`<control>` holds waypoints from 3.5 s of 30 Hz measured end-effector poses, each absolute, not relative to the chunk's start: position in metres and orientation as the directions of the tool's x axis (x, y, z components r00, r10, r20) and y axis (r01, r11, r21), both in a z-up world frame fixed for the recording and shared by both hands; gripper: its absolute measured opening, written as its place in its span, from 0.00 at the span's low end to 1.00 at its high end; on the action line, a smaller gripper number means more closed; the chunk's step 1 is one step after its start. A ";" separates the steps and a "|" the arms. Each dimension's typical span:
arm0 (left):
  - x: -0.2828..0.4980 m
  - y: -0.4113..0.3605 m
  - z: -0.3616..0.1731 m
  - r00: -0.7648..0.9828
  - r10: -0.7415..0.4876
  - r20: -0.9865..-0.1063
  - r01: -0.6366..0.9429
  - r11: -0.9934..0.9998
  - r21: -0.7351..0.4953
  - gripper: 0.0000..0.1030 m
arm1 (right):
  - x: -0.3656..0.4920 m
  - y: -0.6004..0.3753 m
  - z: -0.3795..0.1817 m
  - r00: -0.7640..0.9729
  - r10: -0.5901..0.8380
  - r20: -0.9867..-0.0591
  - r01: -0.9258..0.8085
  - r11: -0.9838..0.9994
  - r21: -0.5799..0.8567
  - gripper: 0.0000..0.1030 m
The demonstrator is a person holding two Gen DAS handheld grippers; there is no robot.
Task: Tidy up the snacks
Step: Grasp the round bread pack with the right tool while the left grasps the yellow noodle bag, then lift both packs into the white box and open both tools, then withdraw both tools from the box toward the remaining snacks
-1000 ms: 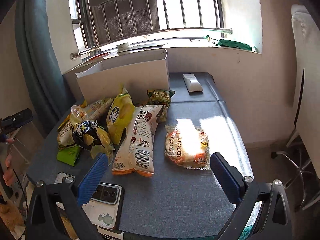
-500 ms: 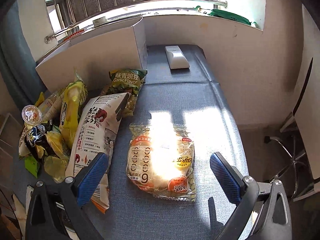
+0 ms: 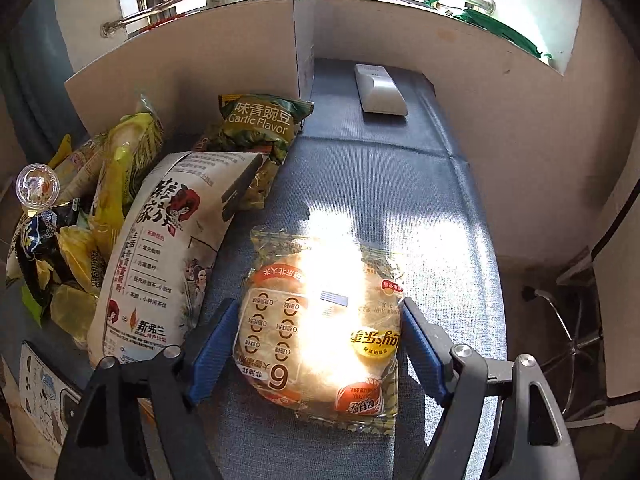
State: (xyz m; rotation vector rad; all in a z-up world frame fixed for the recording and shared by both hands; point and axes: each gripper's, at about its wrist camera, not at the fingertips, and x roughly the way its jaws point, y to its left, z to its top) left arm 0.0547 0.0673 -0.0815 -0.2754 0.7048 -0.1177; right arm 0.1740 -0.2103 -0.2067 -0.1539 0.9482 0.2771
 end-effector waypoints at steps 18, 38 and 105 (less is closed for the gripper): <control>0.167 0.103 -0.125 0.569 -0.384 -0.728 0.080 0.906 -0.415 1.00 | 0.064 -0.206 -0.124 0.677 0.483 -0.555 -0.433 0.872 0.229 0.78; 0.147 0.110 -0.111 0.627 -0.445 -0.640 0.145 0.873 -0.466 0.30 | 0.058 -0.162 -0.135 0.600 0.545 -0.586 -0.535 0.818 0.212 0.78; 0.045 0.044 -0.076 0.761 -0.234 -0.605 0.082 0.960 -0.268 1.00 | 0.066 -0.171 -0.148 0.646 0.515 -0.563 -0.446 0.854 0.269 1.00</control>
